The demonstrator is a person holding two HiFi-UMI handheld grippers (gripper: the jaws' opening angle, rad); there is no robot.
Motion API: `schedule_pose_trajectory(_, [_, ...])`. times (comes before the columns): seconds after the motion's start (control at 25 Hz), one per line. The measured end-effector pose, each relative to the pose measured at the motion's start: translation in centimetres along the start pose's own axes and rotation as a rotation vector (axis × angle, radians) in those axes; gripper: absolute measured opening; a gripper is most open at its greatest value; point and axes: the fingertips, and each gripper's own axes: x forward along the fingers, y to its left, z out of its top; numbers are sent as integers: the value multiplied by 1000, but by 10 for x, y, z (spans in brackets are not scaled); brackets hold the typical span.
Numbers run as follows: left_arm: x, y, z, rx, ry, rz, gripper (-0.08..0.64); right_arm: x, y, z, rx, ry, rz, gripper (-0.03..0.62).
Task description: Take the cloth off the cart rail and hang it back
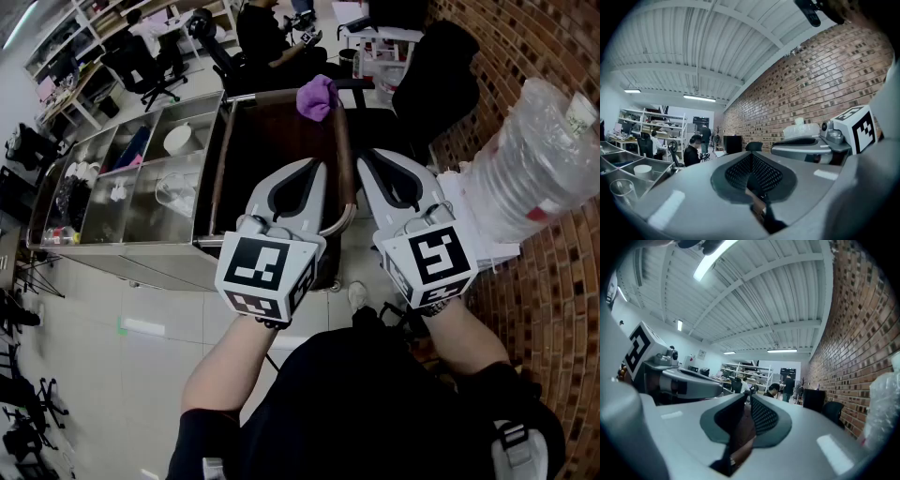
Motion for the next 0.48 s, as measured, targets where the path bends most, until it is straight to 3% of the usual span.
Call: schedule_pose_trajectory(0.48, [72,38,-21,5,29,42,-3,65,-55,-40,38,13,43,69])
